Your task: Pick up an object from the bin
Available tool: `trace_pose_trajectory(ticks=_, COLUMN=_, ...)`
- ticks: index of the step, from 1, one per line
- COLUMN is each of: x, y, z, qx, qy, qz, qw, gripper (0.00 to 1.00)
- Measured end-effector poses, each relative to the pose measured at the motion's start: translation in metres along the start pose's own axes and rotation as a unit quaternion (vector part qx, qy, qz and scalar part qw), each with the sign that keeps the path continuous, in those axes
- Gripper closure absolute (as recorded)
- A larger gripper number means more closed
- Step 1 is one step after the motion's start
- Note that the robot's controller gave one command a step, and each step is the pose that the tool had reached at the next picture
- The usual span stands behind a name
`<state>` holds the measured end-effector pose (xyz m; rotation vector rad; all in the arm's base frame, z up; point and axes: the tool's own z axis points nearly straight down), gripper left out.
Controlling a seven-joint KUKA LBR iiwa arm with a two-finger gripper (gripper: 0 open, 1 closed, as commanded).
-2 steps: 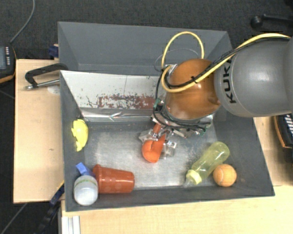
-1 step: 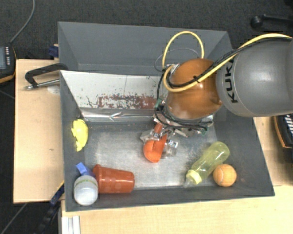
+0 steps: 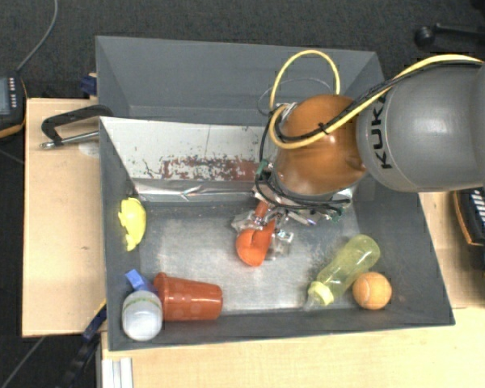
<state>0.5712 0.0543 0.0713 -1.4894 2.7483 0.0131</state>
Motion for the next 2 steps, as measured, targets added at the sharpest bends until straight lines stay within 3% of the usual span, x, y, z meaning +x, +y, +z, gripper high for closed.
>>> trace_pose_trajectory(ticks=1, x=-0.0082, y=-0.0182, z=0.0033, qx=-0.010, qy=0.0036, qz=-0.034, qw=0.9993, gripper=1.00)
trace_pose_trajectory(ticks=2, x=-0.0175, y=-0.0231, z=0.0038, qx=-0.010, qy=0.0033, qz=-0.009, qw=0.9999, gripper=1.00)
